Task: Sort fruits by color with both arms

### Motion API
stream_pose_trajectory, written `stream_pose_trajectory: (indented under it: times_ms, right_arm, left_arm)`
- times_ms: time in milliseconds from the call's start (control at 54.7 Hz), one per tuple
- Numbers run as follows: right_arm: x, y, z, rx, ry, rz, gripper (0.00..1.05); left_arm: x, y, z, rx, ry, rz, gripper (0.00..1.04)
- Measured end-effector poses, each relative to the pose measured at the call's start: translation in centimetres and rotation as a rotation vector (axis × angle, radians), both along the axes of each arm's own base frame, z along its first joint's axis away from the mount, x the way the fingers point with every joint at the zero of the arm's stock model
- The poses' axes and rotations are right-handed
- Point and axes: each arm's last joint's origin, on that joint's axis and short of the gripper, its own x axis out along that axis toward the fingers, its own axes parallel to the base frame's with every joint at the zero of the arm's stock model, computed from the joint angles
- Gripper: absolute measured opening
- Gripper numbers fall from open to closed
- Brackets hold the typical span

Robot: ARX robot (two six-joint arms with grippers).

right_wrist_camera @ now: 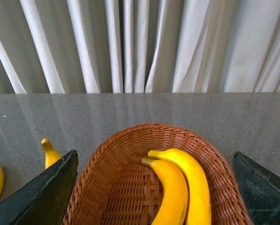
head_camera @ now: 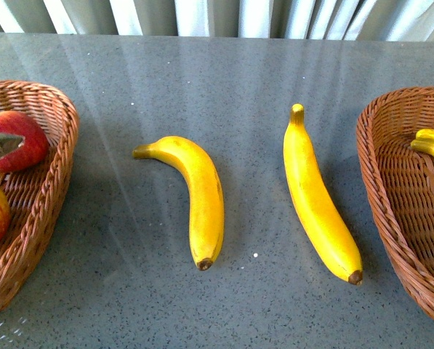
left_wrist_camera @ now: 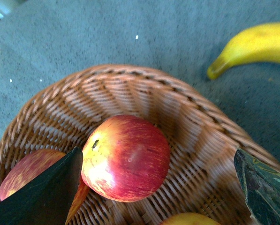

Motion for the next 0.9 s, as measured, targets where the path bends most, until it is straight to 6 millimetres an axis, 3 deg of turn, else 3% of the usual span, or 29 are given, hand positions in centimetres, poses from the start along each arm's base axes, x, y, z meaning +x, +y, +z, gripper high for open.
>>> stream_pose_trajectory:
  times_ms: [219, 311, 438, 786, 895]
  right_arm:
    - [0.0, 0.0, 0.0, 0.0, 0.0, 0.0, 0.96]
    - [0.0, 0.0, 0.0, 0.0, 0.0, 0.001, 0.96]
    - [0.0, 0.0, 0.0, 0.0, 0.001, 0.0, 0.96]
    - [0.0, 0.0, 0.0, 0.0, 0.0, 0.0, 0.96]
    - [0.0, 0.0, 0.0, 0.0, 0.0, 0.0, 0.96]
  left_arm:
    - [-1.8, -0.2, 2.9, -0.147, -0.078, -0.011, 0.94]
    - [-3.4, -0.2, 2.8, -0.162, -0.323, 0.326, 0.78]
    - [-6.2, -0.4, 3.6, -0.299, -0.531, 0.54, 0.59]
    - [-10.2, -1.0, 3.0, -0.403, -0.526, 0.551, 0.02]
    - [-11.2, -1.0, 2.3, -0.412, -0.54, 0.55, 0.02]
